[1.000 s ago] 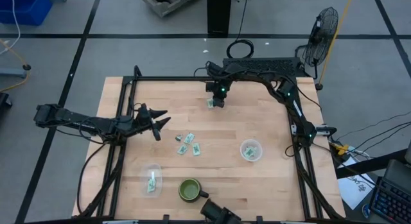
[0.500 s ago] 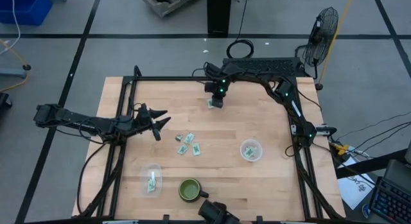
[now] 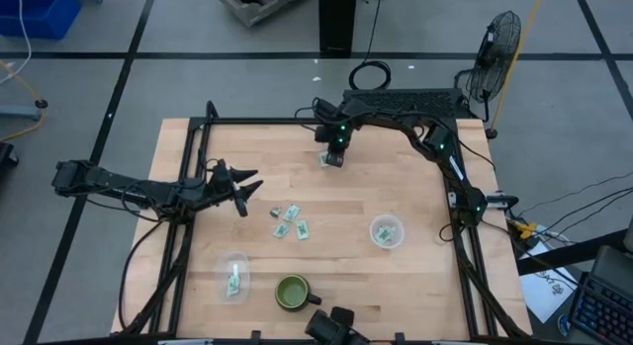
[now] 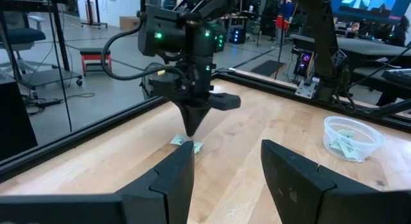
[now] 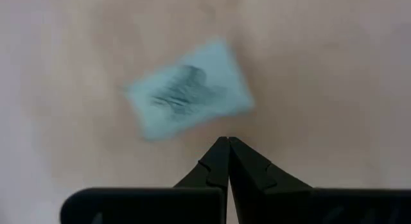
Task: Pick and place Stevia / Truvia into bins
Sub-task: Put the white stevia packet into the circular transparent container
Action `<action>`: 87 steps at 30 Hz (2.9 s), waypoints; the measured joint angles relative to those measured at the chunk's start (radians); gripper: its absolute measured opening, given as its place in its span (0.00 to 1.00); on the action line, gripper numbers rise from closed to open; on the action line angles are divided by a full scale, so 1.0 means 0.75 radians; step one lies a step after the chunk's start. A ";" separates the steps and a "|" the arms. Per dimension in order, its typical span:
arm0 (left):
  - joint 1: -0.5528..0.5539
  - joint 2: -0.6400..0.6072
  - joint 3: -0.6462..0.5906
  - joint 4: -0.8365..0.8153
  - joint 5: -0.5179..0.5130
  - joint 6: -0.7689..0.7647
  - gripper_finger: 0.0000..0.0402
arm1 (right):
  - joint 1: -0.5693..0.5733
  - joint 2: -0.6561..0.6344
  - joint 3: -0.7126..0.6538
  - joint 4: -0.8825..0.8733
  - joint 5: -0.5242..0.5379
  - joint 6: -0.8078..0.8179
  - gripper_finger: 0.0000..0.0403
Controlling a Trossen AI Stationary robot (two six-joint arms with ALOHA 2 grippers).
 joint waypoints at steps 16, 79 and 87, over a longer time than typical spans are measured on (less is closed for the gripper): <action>0.000 0.000 0.000 0.000 0.000 0.000 0.46 | 0.122 -0.035 0.000 0.175 0.472 -0.654 0.00; 0.000 -0.001 0.000 0.000 0.000 0.000 0.46 | 0.223 -0.176 -0.151 -0.259 0.392 -0.549 0.00; 0.000 0.000 0.000 0.000 0.000 -0.001 0.46 | 0.274 -0.335 -0.251 0.020 0.219 -0.239 0.11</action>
